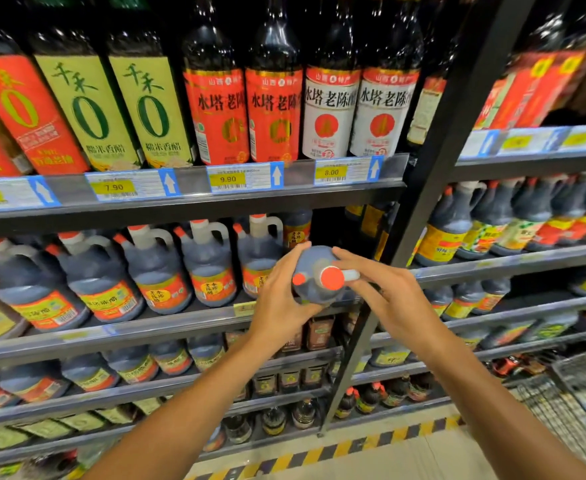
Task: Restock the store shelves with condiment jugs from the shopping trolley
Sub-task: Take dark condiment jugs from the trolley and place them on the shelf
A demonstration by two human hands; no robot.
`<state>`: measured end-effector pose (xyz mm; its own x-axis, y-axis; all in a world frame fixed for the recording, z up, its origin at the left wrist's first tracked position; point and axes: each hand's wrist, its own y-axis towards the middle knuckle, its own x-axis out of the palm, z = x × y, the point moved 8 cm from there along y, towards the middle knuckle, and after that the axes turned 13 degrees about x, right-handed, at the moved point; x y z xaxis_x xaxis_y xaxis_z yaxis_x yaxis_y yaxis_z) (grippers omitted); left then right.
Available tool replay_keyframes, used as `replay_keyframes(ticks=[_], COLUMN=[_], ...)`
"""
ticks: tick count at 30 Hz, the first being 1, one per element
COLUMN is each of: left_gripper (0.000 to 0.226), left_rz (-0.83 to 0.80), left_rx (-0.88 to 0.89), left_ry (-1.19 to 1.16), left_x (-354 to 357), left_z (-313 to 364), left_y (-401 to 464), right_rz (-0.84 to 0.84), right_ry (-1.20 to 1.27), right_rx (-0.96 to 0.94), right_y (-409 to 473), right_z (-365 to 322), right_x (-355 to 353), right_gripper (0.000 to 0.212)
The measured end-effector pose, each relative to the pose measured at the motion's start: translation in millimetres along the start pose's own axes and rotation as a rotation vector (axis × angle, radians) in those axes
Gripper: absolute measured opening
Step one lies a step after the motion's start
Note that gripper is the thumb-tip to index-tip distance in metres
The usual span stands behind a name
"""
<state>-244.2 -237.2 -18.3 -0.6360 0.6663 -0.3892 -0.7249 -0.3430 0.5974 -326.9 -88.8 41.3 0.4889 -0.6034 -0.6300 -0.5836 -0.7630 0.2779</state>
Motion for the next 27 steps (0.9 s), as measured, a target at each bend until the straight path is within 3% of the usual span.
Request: replay_keyframes(ticks=[6, 11, 16, 23, 27], left_gripper=[0.094, 0.063, 0.066, 0.068, 0.061], left_rz=[-0.002, 0.020, 0.018, 0.037, 0.032], left_rx=[-0.070, -0.216, -0.356, -0.461, -0.491], left_ry=[0.025, 0.037, 0.081, 0.104, 0.091], left_x=[27.5, 37.5, 39.1, 37.4, 41.4], left_z=[-25.0, -47.4, -66.1, -72.3, -75.3], left_y=[16.6, 19.4, 25.7, 29.9, 35.6], right_rz=[0.057, 0.109, 0.067, 0.115, 0.238], right_ry=[-0.048, -0.197, -0.310, -0.202, 0.096], right_rx=[0.116, 0.174, 0.215, 0.421, 0.639], right_y=[19.1, 41.7, 64.4, 91.7, 98.3], right_z=[28.6, 40.9, 33.7, 59.8, 82.1], right_x=[3.1, 9.8, 19.4, 29.2, 32.3], right_gripper=[0.035, 0.027, 0.020, 0.023, 0.023])
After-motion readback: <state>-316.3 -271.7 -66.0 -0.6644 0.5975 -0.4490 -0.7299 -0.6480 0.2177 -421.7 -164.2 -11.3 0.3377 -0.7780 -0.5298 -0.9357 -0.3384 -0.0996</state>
